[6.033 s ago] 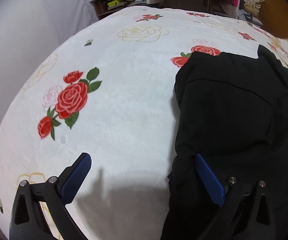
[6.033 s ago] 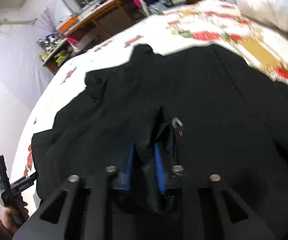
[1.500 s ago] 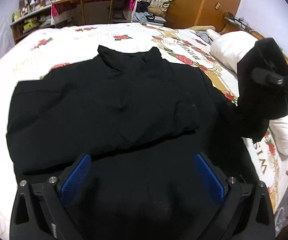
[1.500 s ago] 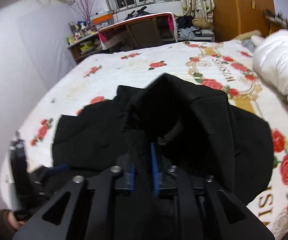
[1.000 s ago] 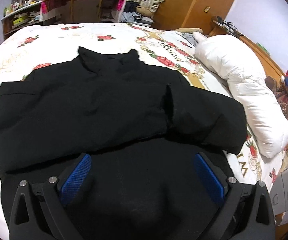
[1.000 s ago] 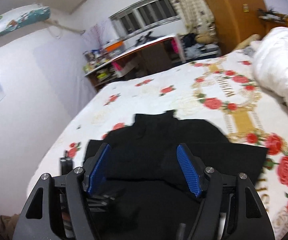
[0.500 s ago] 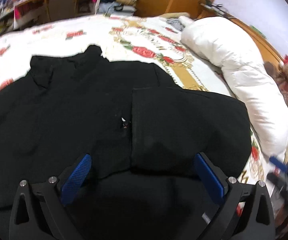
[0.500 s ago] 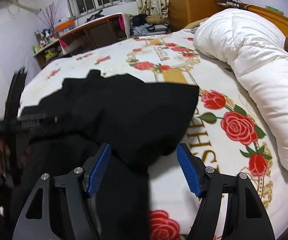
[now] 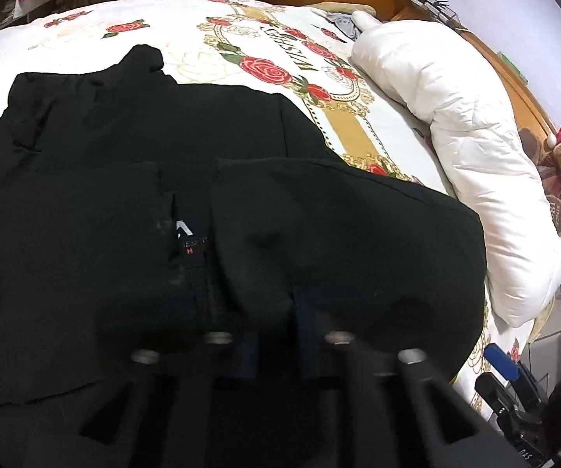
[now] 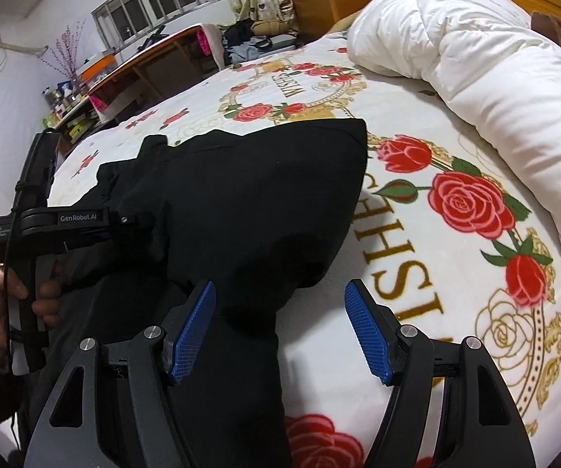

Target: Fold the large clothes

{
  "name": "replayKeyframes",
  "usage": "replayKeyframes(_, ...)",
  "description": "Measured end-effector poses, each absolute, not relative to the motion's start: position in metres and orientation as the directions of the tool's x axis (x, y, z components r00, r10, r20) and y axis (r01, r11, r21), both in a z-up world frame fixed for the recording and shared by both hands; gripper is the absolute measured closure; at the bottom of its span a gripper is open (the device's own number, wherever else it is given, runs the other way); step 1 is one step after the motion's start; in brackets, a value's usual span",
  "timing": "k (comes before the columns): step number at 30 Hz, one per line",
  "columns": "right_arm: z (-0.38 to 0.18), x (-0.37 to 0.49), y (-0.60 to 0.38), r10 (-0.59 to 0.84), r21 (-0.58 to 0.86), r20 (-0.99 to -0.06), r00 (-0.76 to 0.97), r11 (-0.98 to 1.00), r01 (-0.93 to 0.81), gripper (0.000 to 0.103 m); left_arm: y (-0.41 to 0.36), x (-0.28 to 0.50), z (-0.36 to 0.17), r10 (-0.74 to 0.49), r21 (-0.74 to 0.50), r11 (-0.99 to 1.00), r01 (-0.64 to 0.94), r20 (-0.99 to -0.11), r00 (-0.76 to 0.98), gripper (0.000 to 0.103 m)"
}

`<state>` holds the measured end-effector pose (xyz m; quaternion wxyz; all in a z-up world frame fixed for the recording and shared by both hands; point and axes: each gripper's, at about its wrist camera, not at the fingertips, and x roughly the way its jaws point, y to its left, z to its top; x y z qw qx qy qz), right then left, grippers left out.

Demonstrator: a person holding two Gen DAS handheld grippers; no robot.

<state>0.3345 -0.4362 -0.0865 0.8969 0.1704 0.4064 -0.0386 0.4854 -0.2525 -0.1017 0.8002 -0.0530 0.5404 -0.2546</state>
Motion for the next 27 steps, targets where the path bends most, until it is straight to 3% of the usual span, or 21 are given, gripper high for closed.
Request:
replayKeyframes(7,-0.082,0.332,-0.436,0.061,0.286,-0.736,0.674,0.931,0.228,0.034,-0.229,0.475,-0.035,-0.515,-0.379,0.847,0.373,-0.759,0.397,0.096)
replayKeyframes(15,-0.070,0.333,-0.420,0.078,0.304,-0.721,0.689,0.928,0.213,0.034,-0.190,0.462,0.032,-0.470,-0.296,0.877,0.378,-0.691,0.550,0.098)
replayKeyframes(27,-0.077,0.364,-0.385,0.100,0.249,-0.747,0.657,0.959,0.137,0.034,-0.079,0.476,0.017,-0.315,-0.276,0.946,0.169,-0.671,0.671,0.098)
